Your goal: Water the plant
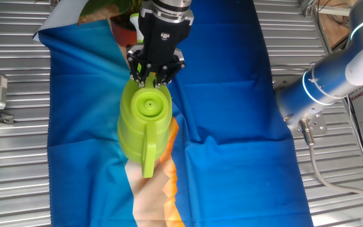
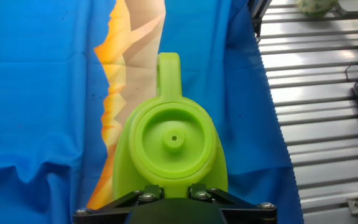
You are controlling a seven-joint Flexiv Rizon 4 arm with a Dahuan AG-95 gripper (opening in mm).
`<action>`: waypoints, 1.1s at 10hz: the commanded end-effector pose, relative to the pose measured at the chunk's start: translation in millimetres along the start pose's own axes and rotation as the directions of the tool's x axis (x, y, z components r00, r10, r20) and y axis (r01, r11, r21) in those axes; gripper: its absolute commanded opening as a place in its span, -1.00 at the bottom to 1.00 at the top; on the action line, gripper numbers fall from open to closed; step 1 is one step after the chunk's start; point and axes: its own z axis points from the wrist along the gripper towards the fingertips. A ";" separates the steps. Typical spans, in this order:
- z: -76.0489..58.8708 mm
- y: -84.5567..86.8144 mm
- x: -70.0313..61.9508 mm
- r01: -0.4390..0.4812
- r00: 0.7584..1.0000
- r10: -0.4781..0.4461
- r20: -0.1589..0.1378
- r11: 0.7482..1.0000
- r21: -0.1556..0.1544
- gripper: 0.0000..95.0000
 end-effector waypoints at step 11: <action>-9.9 -0.1 3.5 0.018 0.999 -0.018 0.035 1.000 0.002 -1.00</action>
